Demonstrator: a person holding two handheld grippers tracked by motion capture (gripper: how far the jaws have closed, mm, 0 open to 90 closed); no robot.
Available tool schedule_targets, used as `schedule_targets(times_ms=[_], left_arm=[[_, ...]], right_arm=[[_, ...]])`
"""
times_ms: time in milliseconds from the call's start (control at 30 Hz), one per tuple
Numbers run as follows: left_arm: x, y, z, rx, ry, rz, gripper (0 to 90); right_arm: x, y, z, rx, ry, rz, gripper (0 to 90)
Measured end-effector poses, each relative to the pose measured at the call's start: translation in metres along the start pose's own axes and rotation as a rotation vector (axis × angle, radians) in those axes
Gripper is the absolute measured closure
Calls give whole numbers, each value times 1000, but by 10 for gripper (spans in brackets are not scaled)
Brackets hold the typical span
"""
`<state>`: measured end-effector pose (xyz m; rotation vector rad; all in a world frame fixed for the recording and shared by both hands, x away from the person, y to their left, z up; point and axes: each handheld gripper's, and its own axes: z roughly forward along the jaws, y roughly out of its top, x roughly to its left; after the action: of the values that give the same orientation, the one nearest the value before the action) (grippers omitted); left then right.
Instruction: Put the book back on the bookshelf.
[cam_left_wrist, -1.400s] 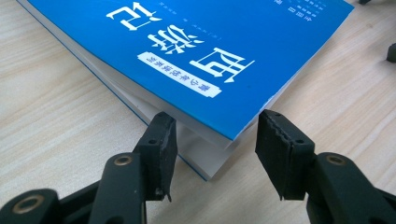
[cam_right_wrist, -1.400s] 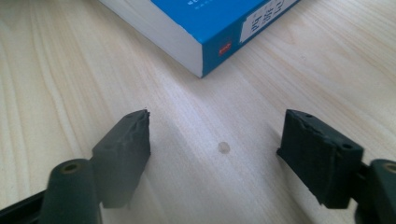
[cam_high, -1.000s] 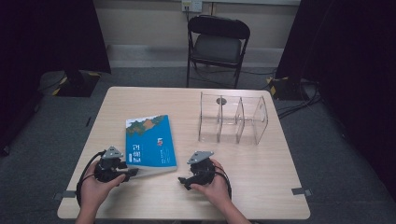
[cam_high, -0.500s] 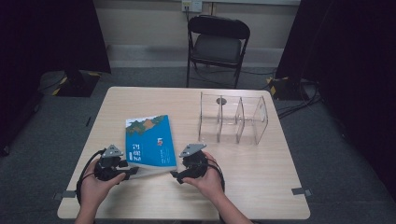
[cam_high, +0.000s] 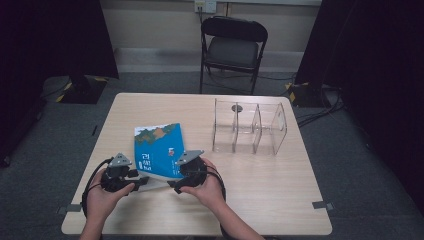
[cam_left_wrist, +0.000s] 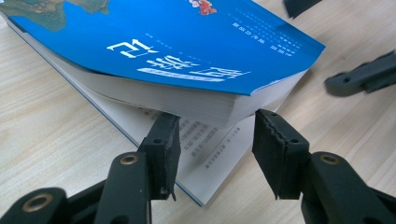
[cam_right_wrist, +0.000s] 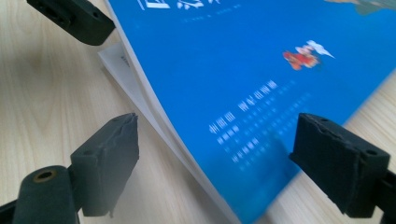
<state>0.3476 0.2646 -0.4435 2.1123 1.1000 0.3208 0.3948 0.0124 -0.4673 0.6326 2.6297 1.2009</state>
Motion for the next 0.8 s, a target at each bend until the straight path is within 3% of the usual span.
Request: schedule_targets(times_ms=[200,467,600,633,800], left_arm=[[0,2,-1,-7,0,3,528],[-2,3,-1,-4,3,2,533],[-1,2,-1,-2,7,3,534],[-1,1,0,-3,3,-2,533],[0,0,0,-8,0,-6,535]], right_arm=[[6,5,12,7,12,-12,137],[12,11,25,4,-21,-56,134],[15,11,30,-7,-50,-91,176],[16,12,30,-1,-69,-118,236],[13,12,30,-31,-49,-118,329]])
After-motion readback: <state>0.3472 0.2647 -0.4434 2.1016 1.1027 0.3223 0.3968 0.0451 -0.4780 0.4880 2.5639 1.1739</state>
